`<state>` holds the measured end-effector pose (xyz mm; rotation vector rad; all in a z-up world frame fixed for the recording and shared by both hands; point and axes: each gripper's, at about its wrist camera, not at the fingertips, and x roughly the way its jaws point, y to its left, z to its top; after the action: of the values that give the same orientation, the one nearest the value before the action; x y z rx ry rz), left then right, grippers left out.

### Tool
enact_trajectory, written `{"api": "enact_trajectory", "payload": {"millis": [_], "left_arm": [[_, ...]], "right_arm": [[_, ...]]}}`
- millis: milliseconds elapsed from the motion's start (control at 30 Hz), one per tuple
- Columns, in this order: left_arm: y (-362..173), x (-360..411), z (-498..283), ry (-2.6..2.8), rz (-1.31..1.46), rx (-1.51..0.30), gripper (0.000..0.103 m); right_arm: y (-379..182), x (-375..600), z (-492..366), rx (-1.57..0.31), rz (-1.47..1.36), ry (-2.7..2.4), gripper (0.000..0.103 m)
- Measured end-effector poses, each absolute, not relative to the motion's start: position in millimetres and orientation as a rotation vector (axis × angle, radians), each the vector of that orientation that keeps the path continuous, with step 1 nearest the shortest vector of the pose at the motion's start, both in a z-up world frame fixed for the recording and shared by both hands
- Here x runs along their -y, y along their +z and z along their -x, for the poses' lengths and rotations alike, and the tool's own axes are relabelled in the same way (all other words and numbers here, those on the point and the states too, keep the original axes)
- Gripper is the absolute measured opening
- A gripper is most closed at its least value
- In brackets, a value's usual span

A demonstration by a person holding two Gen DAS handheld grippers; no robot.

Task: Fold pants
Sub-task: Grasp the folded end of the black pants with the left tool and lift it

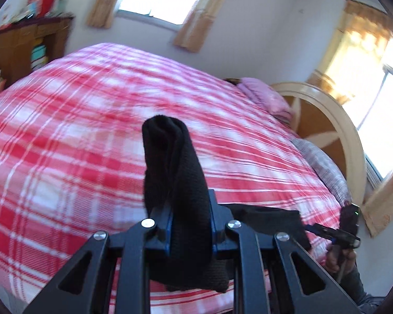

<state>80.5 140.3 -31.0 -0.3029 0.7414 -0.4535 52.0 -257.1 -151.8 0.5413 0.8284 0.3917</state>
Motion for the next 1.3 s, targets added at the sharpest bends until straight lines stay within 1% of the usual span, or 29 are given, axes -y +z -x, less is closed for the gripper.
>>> {"api": "enact_trajectory", "payload": {"millis": [200, 333, 500, 967, 1300], "left_arm": [[-8.7, -65.5, -82.3, -0.589, 0.162, -0.747, 0.021], [-12.3, -8.9, -86.9, -0.636, 0.033, -0.788, 0.021], [-21.3, 40.9, -90.5, -0.7, -0.05, -0.833, 0.021], [-48.2, 132.7, -85.0, -0.796, -0.171, -0.929, 0.021], [-95.4, 194.3, -76.9, -0.82, -0.277, -0.978, 0.022]], "right_arm": [[-160.8, 279.8, -52.6, -0.81, -0.63, 0.33, 0.068], [-160.0, 293.8, -48.3, -0.777, -0.67, 0.277, 0.068], [-160.6, 307.1, -43.9, -0.734, -0.719, 0.232, 0.068], [-158.4, 310.9, -38.5, -0.678, -0.746, 0.197, 0.068], [-154.8, 332.2, -29.7, -0.595, -0.814, 0.138, 0.068]]}}
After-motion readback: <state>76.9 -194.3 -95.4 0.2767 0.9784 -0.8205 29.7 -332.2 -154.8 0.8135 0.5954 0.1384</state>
